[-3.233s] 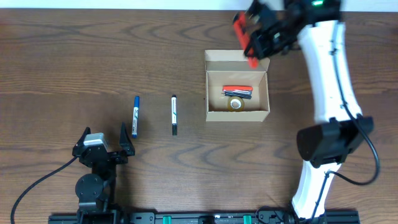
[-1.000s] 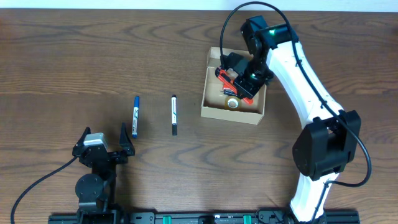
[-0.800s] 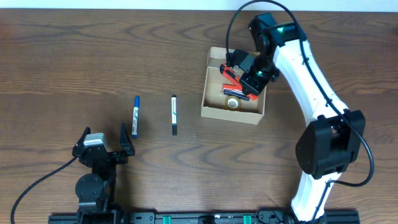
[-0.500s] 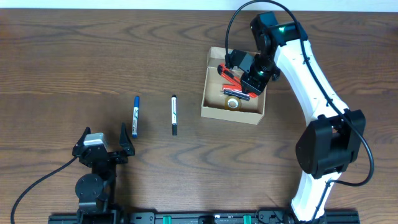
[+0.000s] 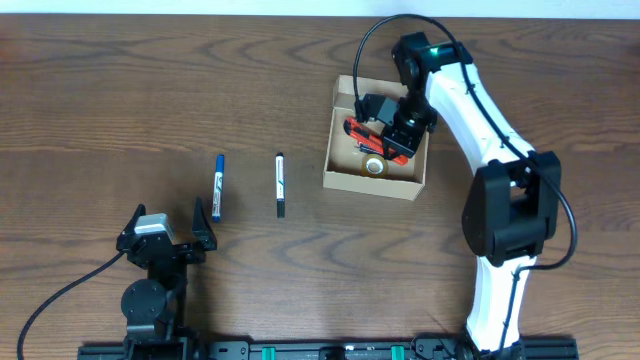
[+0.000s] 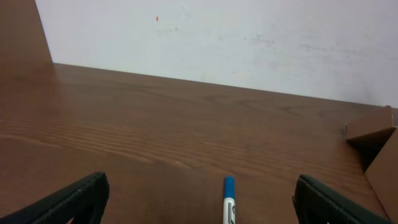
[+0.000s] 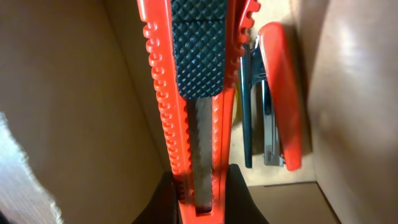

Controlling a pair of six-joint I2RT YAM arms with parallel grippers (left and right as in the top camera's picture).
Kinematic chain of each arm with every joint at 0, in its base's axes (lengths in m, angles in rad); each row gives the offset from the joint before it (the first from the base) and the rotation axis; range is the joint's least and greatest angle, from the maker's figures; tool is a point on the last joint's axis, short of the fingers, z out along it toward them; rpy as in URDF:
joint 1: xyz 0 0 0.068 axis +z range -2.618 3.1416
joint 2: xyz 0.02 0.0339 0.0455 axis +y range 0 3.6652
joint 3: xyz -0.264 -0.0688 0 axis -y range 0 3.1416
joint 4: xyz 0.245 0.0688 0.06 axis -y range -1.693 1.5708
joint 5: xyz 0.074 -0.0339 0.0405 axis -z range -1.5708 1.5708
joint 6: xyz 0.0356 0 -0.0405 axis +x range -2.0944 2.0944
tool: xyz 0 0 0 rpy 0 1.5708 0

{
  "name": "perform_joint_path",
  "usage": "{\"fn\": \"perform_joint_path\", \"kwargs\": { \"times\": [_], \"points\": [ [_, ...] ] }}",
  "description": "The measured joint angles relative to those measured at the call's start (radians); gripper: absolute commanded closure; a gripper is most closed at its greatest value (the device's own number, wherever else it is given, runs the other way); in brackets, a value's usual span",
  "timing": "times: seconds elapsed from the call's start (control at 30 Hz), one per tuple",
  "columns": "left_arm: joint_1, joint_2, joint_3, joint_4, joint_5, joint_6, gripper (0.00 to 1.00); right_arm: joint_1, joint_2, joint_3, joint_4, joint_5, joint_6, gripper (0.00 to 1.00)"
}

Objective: Pack container
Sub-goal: 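Lower the box cutter into the box beside the stapler, then open the right gripper and lift it out of the box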

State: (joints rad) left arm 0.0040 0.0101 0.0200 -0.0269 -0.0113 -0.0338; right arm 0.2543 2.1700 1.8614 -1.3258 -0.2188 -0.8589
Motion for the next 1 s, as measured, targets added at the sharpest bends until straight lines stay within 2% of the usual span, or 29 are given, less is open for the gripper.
{"fn": "perform_joint_path", "kwargs": {
  "times": [0.53,0.63,0.73,0.8,1.0],
  "points": [
    [0.0,0.0,0.0,0.0,0.0,0.0,0.05,0.0,0.017,-0.035,0.015,-0.002,0.0,0.98],
    [0.0,0.0,0.0,0.0,0.0,0.0,0.05,0.0,0.017,-0.053,0.031,-0.002,0.005,0.89],
    [0.0,0.0,0.0,0.0,0.0,0.0,0.05,0.0,0.017,-0.058,0.037,-0.002,0.023,0.7],
    [0.0,0.0,0.0,0.0,0.0,0.0,0.05,0.0,0.017,-0.058,0.047,-0.005,0.033,0.66],
    [0.0,0.0,0.0,0.0,0.0,0.0,0.05,0.0,0.017,-0.059,0.051,-0.005,0.053,0.42]
  ]
}}
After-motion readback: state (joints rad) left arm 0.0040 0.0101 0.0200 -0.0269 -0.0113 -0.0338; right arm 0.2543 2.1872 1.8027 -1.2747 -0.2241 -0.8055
